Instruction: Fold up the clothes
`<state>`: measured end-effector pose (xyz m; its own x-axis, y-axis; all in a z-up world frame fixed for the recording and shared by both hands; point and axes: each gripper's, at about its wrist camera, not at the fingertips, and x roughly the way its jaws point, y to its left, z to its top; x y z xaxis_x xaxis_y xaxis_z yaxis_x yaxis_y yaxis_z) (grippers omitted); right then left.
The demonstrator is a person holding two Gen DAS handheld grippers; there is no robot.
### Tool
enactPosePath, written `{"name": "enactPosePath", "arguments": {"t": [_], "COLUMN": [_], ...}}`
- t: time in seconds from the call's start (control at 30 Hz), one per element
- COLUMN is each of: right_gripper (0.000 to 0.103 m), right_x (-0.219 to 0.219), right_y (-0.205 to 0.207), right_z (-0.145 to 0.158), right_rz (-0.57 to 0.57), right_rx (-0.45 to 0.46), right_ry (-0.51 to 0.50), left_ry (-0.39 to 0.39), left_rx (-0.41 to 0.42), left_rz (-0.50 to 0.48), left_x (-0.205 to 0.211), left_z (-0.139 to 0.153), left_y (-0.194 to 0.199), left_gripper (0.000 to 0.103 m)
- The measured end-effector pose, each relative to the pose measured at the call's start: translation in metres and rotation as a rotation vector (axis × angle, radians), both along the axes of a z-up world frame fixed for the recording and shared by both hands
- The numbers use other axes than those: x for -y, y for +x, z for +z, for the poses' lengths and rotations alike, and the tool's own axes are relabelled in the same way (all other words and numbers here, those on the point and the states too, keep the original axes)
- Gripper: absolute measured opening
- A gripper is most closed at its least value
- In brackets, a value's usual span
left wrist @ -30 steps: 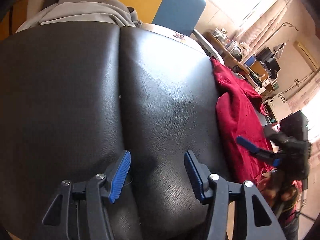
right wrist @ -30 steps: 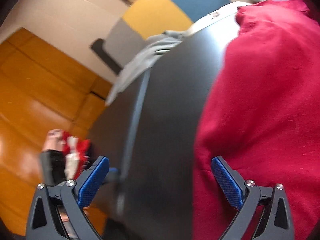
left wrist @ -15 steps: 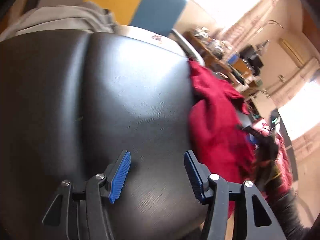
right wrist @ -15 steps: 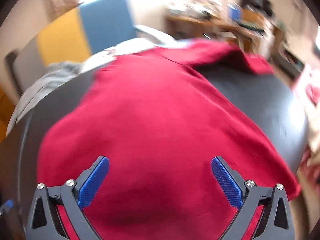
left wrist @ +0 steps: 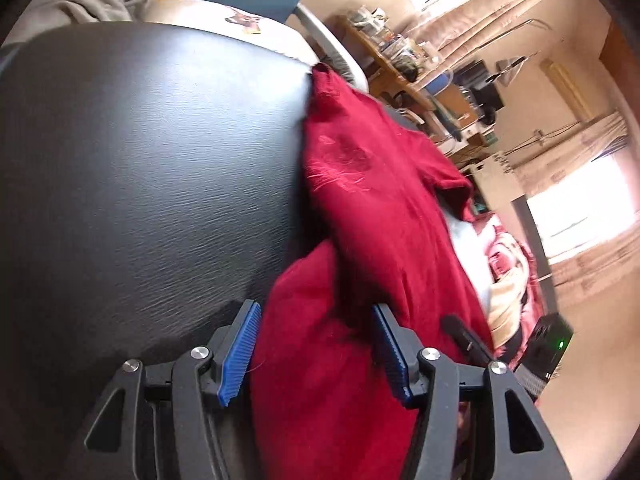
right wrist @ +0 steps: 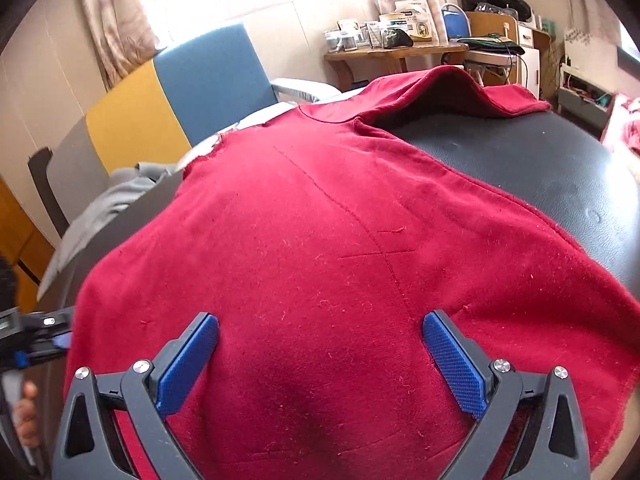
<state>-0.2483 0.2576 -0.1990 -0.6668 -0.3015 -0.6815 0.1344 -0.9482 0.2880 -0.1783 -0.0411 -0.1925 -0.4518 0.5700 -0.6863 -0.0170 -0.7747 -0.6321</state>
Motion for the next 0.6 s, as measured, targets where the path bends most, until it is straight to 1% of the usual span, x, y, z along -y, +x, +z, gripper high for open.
{"name": "enactPosePath", "arguments": {"t": [0.03, 0.07, 0.1, 0.13, 0.17, 0.2, 0.23, 0.3, 0.33, 0.4, 0.5, 0.57, 0.6], "right_gripper": [0.103, 0.103, 0.103, 0.103, 0.103, 0.103, 0.103, 0.103, 0.103, 0.103, 0.103, 0.103, 0.103], "right_x": [-0.001, -0.001, 0.003, 0.008, 0.013, 0.021, 0.028, 0.045, 0.054, 0.081, 0.126, 0.167, 0.187], "right_y": [0.002, 0.003, 0.001, -0.002, -0.005, -0.003, -0.004, -0.007, -0.006, 0.001, 0.015, 0.033, 0.042], "right_z": [0.000, 0.000, 0.000, 0.000, 0.000, 0.000, 0.001, 0.002, 0.003, 0.007, 0.013, 0.016, 0.017], "right_rz": [0.001, 0.002, 0.003, 0.003, 0.003, 0.004, 0.002, -0.061, -0.055, 0.004, 0.097, 0.196, 0.249], "right_rx": [0.001, 0.002, 0.013, 0.024, 0.036, 0.052, 0.069, 0.119, 0.137, 0.161, 0.185, 0.204, 0.217], "right_ry": [-0.006, -0.012, 0.011, 0.035, 0.059, 0.102, 0.134, 0.149, 0.135, 0.068, -0.038, -0.120, -0.162], "left_ry": [0.010, 0.032, 0.054, 0.076, 0.089, 0.101, 0.107, 0.117, 0.120, 0.122, 0.012, -0.062, -0.110], "left_rx": [-0.005, 0.008, 0.021, 0.035, 0.044, 0.051, 0.025, -0.016, -0.045, -0.102, -0.168, -0.211, -0.218], "left_rz": [-0.003, 0.001, 0.005, 0.010, 0.028, 0.048, 0.078, 0.135, 0.166, 0.229, 0.284, 0.319, 0.332], "left_x": [-0.003, -0.003, -0.002, -0.002, 0.004, 0.010, 0.022, 0.046, 0.061, 0.091, 0.127, 0.151, 0.159], "left_z": [0.000, -0.001, -0.001, -0.002, -0.002, -0.002, 0.004, 0.022, 0.034, 0.057, 0.093, 0.117, 0.123], "left_y": [-0.002, -0.001, 0.000, 0.000, 0.004, 0.008, 0.016, 0.028, 0.038, 0.058, 0.095, 0.119, 0.132], "left_gripper": [0.056, 0.050, 0.027, 0.012, 0.009, 0.009, 0.009, 0.008, 0.008, 0.008, 0.008, 0.008, 0.008]}}
